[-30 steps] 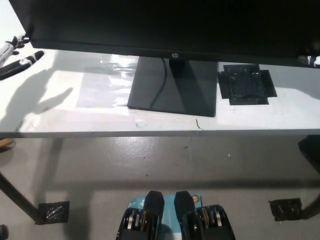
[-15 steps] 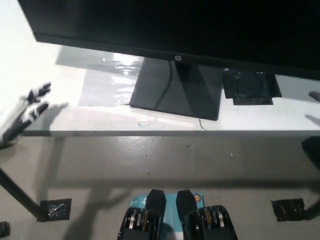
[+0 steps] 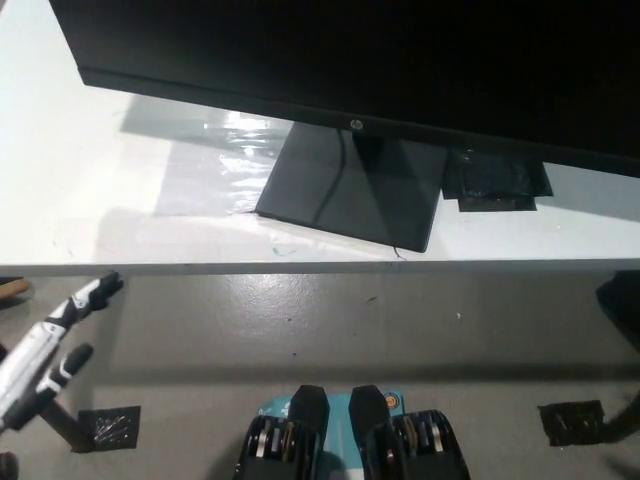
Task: The monitor is placed at the center of the table and the robot uses both its hand to grab the left and right sides of the monitor to tilt the angle of the monitor downwards
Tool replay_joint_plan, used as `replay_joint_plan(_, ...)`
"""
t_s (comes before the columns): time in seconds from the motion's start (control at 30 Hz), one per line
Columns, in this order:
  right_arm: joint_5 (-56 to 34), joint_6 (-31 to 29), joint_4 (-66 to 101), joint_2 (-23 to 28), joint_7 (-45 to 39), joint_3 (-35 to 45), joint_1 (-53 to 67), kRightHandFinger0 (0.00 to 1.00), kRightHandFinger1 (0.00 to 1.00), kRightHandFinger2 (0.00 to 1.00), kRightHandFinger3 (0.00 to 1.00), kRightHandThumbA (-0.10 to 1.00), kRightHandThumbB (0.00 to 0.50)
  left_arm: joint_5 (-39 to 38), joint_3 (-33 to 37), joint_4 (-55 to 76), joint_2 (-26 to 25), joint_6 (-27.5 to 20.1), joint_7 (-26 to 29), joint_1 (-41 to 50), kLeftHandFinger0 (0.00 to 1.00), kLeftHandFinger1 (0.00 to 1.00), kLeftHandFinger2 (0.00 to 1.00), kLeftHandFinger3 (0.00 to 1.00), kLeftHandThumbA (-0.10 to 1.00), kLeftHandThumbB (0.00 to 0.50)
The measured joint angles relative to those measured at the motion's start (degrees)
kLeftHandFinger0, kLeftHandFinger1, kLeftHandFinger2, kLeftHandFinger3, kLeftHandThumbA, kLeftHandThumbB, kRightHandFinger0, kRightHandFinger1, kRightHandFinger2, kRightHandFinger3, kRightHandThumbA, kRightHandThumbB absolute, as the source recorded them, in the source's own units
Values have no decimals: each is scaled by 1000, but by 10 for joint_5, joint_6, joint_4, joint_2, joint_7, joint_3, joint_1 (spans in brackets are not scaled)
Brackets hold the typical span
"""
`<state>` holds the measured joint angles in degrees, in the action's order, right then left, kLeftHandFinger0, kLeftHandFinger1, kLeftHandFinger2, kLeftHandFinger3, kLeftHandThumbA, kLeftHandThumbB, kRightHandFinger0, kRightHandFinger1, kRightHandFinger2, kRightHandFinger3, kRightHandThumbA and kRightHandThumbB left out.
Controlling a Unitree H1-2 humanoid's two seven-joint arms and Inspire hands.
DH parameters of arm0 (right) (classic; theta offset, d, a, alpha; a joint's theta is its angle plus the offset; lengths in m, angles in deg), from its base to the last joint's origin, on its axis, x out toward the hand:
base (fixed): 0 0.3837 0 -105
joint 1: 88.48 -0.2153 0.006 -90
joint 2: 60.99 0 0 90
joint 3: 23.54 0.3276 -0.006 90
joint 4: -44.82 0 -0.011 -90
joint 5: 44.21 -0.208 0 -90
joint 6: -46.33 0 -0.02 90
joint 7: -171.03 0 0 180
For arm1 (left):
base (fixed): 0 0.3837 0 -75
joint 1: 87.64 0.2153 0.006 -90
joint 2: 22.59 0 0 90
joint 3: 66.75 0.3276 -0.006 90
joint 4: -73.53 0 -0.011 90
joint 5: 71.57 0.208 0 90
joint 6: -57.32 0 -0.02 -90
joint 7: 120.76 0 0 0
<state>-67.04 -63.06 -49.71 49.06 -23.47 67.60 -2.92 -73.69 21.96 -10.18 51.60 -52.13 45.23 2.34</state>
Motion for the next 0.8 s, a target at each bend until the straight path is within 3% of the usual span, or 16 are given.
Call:
replay_joint_plan(0.17, -50, 6, 111, -8, -17, -1, 31, 1000, 1000, 1000, 1000, 893, 500, -21, 3, 90, 29, 7, 0, 21, 1000, 1000, 1000, 1000, 1000, 500)
replay_joint_plan(0.3, -86, 13, 188, -19, -29, -9, 34, 1000, 1000, 1000, 1000, 947, 500, -41, 6, 142, 42, 15, 0, 27, 1000, 1000, 1000, 1000, 1000, 454)
replay_joint_plan(0.43, -85, 19, 260, -85, -29, -37, 35, 1000, 1000, 1000, 1000, 1000, 500, -58, 17, 162, 64, 19, -1, 31, 1000, 1000, 1000, 1000, 1000, 456)
replay_joint_plan(0.6, -29, 8, 212, -193, -29, -61, 38, 1000, 1000, 1000, 1000, 1000, 500, -64, 36, 123, 108, 18, -4, 31, 1000, 1000, 1000, 1000, 1000, 445)
replay_joint_plan(0.67, -6, 2, 192, -212, -29, -61, 38, 1000, 1000, 1000, 1000, 1000, 484, -64, 39, 108, 118, 18, -5, 31, 1000, 1000, 1000, 1000, 1000, 407)
replay_joint_plan(0.8, 39, -18, 76, -252, -24, -60, 18, 1000, 1000, 1000, 1000, 1000, 477, -50, 40, 18, 137, 0, -4, 14, 1000, 1000, 1000, 1000, 1000, 401)
